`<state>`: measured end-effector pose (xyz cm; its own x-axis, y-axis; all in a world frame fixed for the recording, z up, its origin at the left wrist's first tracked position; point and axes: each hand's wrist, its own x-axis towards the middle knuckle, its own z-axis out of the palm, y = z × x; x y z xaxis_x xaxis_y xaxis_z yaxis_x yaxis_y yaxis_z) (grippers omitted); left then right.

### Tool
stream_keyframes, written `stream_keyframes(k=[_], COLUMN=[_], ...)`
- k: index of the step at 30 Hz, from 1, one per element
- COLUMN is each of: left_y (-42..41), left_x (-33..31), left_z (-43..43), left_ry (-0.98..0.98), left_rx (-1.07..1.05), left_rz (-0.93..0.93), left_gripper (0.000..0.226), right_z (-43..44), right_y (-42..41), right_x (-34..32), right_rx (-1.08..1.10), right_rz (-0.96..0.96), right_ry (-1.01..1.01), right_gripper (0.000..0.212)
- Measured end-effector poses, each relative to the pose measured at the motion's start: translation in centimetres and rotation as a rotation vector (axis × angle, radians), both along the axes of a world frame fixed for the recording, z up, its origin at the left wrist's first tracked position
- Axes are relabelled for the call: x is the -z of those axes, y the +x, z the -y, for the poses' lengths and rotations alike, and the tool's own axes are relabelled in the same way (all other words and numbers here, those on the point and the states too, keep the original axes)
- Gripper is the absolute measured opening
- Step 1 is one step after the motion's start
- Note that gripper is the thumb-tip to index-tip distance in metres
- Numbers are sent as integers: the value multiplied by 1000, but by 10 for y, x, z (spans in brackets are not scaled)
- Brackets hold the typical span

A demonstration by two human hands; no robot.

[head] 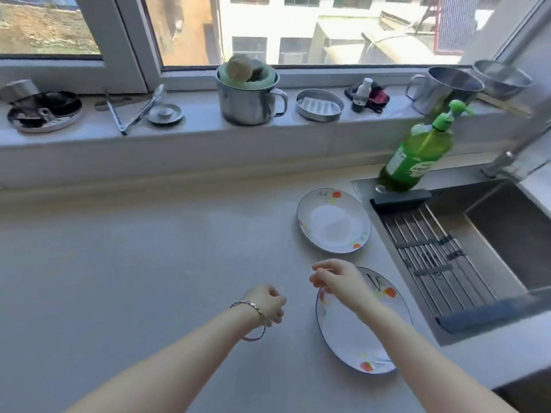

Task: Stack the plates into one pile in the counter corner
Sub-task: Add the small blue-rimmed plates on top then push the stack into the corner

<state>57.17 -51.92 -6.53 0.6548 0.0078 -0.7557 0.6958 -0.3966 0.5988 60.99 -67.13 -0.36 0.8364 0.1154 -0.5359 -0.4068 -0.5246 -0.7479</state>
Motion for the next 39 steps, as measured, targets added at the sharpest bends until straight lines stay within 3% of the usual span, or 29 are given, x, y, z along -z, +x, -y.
stream_keyframes(k=[3,6,10,13,17,21,24,28,32,36,39], left_y=[15,22,19,16,17,14,9,1,-12,-31,-52], left_x=[11,23,37,41,31,1,-22,-42,-41,-38,-38], left_z=[54,80,89,95,78,28,-10,-52,-84,-101,-114], left_ry=[-34,66,110,188,159,284,343,259,193,147,133], left_rx=[3,14,41,92,71,77,-24,-318,-546,-694,-800], left_rz=[-59,-79,-126,-54,34,128,225,245,247,263,275], left_gripper=[28,40,33,34,16,29,23,18,23,20,20], right_z=[39,68,84,84,81,76,66,50,40,31,13], right_y=[16,28,38,47,75,106,118,122,114,98,80], right_x=[7,17,26,31,42,61,68,77,82,76,64], right_rx=[64,133,195,186,189,425,580,624,808,783,761], right_rz=[4,-5,-24,-68,-47,-99,-291,-380,-335,-302,-343], right_ry=[21,35,73,79,42,-52,-88,95,329,417,538], right_gripper=[22,21,21,20,21,22,53,37,48,49,35])
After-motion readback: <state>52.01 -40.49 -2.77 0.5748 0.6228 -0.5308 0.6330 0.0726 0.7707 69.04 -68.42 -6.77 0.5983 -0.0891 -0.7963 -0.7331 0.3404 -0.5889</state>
